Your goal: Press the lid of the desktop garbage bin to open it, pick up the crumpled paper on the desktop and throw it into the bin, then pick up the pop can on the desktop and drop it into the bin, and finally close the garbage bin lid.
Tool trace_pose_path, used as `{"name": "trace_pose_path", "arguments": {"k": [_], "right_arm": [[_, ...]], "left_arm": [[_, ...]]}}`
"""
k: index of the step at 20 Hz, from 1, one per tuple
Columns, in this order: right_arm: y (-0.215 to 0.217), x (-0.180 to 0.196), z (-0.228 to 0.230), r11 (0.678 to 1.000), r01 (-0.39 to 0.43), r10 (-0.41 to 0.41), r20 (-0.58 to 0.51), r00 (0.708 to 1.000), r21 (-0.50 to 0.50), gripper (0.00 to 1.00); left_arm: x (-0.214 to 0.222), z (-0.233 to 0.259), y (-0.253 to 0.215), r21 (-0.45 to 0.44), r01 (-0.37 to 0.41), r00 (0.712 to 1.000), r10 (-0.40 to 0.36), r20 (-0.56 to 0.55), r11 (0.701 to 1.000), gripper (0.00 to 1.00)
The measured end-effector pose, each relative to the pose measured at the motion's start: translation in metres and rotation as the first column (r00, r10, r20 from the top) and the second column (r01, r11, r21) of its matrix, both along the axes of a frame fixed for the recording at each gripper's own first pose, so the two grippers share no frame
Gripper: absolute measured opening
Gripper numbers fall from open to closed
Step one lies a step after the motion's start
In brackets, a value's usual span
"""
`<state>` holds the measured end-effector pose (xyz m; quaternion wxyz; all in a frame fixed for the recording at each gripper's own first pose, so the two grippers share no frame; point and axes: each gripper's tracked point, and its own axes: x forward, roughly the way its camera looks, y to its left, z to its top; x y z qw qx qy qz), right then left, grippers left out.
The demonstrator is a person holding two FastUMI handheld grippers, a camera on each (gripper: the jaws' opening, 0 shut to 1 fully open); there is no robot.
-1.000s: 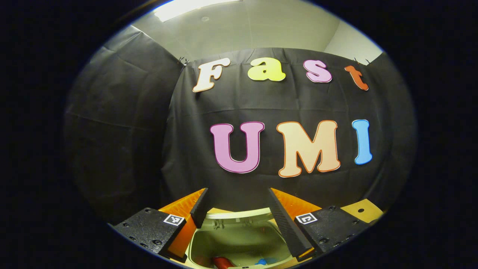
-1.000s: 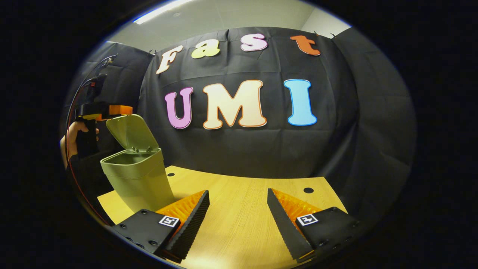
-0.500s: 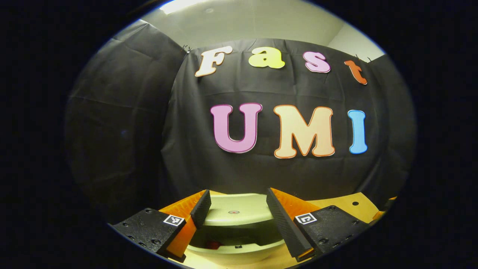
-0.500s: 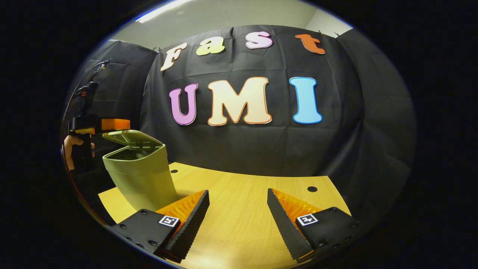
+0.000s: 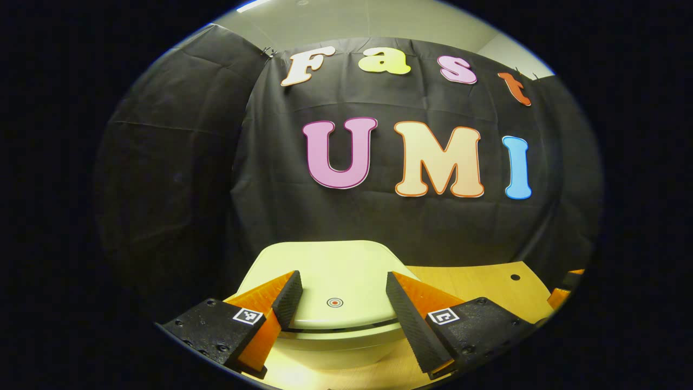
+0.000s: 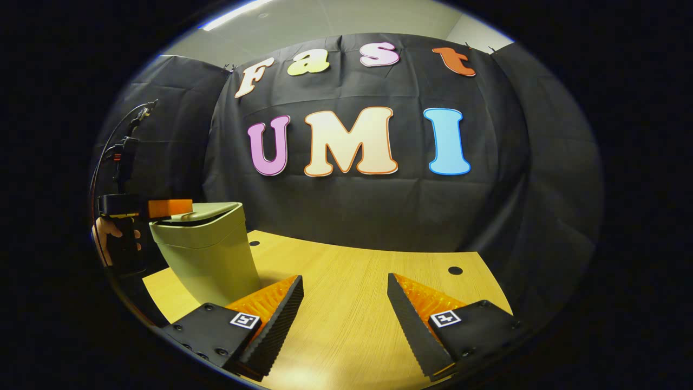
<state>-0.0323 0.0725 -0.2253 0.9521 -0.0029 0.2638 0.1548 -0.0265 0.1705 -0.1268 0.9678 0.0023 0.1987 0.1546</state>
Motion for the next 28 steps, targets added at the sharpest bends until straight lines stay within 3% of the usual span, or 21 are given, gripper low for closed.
{"name": "trace_pose_path", "arguments": {"k": [7,10,16,20,28], "right_arm": [[0.01,0.0,-0.007,1.0,-0.004,0.004,-0.014,1.0,0.015,0.98],[0.017,-0.002,-0.009,1.0,-0.016,0.016,-0.019,1.0,0.026,0.98],[0.005,0.017,0.033,0.999,0.019,-0.022,0.074,0.997,0.045,0.98],[-0.019,0.03,0.069,0.995,0.087,-0.093,0.157,0.983,0.046,0.98],[-0.059,0.039,0.119,0.981,0.192,-0.195,0.274,0.942,0.039,0.98]], "left_arm": [[-0.003,-0.007,-0.002,0.071,0.041,0.999,-0.041,0.002,0.997,0.95],[-0.005,-0.011,-0.004,-0.011,0.049,0.998,-0.049,0.039,0.999,0.95],[-0.005,0.004,-0.013,0.038,0.077,0.989,-0.081,0.121,0.996,0.94],[0.011,0.041,-0.059,0.061,0.156,0.956,-0.166,0.24,0.986,0.93],[0.026,0.058,-0.141,0.03,0.321,0.898,-0.314,0.308,0.947,0.93]]}}
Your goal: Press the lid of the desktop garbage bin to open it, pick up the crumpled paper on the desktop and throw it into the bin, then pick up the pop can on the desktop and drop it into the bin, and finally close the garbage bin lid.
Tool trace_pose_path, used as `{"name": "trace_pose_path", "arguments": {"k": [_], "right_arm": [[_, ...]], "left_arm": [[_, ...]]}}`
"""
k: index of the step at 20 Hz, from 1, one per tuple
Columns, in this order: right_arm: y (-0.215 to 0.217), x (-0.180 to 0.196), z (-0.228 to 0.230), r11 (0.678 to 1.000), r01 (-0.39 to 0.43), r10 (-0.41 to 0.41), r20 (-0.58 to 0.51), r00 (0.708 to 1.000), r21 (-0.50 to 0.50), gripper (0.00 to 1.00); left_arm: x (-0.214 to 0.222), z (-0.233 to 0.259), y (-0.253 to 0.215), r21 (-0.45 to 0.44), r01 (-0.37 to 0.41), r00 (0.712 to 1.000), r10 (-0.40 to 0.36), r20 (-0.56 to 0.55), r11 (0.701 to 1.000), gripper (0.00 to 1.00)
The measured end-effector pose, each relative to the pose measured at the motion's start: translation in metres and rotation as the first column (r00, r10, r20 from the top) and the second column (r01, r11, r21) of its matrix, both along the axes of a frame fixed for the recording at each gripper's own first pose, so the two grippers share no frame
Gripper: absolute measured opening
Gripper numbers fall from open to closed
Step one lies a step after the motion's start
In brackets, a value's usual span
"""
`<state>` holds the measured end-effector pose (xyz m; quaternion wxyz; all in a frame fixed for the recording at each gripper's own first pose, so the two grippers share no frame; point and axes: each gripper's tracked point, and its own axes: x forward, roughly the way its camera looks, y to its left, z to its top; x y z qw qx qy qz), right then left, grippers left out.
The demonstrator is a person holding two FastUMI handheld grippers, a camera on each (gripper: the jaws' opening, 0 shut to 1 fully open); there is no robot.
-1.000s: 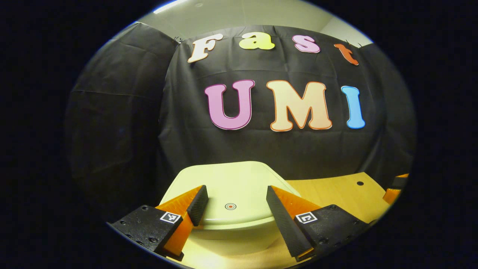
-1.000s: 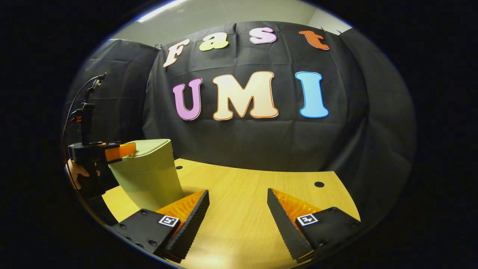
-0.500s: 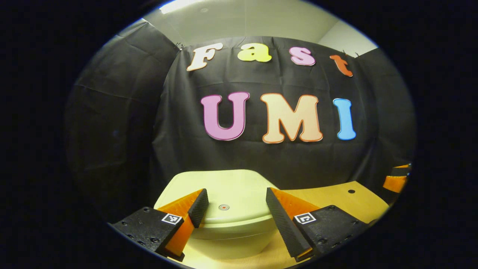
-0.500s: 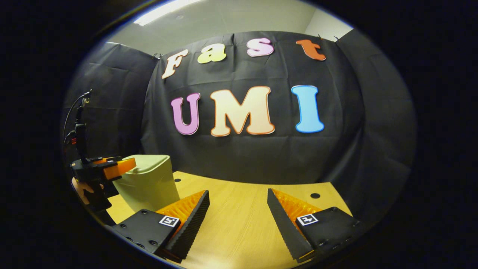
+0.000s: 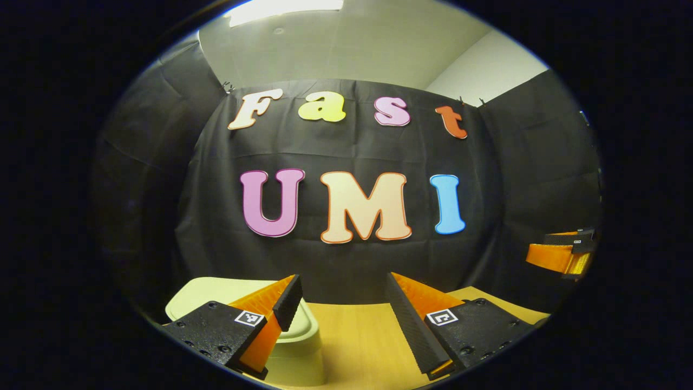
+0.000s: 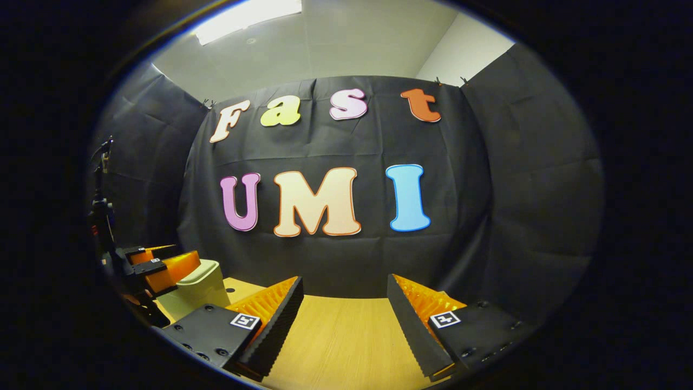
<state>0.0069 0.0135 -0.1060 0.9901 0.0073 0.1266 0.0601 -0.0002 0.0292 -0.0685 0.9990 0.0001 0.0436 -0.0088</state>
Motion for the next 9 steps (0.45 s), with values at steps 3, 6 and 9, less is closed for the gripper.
{"name": "trace_pose_path", "arguments": {"k": [3,6,9], "right_arm": [[-0.013,0.002,0.018,0.999,0.03,-0.03,0.042,0.999,-0.013,0.98],[-0.018,0.001,0.031,0.999,0.044,-0.043,0.072,0.996,-0.012,0.98],[-0.021,-0.001,0.039,0.998,0.058,-0.057,0.09,0.994,-0.01,0.98]], "left_arm": [[0.003,0.0,-0.024,-0.016,0.055,0.998,-0.055,-0.006,0.998,0.93],[0.006,0.0,-0.043,-0.028,0.097,0.995,-0.097,-0.013,0.995,0.93],[0.006,0.006,-0.059,-0.037,0.135,0.991,-0.135,0.002,0.99,0.93]]}}
